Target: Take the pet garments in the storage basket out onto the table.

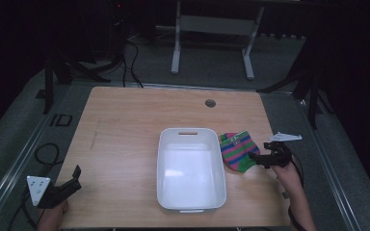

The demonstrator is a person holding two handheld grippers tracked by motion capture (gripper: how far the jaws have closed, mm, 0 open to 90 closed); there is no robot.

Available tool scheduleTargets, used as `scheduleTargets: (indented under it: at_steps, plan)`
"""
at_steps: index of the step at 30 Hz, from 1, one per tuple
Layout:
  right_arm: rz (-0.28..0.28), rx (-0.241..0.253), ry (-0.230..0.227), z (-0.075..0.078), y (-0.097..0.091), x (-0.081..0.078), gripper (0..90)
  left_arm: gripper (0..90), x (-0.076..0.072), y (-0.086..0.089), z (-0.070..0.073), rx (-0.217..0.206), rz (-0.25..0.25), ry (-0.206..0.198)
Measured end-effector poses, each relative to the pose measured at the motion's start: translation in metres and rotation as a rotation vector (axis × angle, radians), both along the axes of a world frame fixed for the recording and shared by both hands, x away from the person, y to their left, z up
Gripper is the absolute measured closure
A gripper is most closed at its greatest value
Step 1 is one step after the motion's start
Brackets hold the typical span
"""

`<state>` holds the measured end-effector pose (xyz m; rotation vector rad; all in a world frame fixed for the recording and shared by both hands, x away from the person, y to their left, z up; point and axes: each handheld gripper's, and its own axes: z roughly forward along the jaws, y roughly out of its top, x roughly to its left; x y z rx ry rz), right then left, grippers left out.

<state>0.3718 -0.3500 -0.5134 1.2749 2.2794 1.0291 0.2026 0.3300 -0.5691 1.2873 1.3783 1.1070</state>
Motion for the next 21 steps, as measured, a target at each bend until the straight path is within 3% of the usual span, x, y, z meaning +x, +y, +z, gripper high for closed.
scheduleTargets:
  at_steps: [8, 10, 14, 21]
  plan:
    - [-0.088, 0.071, -0.08, -0.015, -0.024, -0.027, 12.6, 0.9, 0.0, 0.0, 0.0, 0.002, 0.001, 0.001]
    - [-0.104, 0.094, -0.075, -0.02, -0.029, -0.033, 12.6, 0.9, 0.0, 0.0, 0.0, 0.002, 0.001, 0.002]
    - [-0.121, 0.055, -0.069, -0.03, -0.033, -0.045, 12.6, 0.9, 0.0, 0.0, 0.0, 0.001, 0.002, 0.001]
    - [-0.12, 0.063, -0.1, -0.037, -0.037, -0.06, 12.6, 0.9, 0.0, 0.0, 0.0, 0.002, 0.002, 0.001]
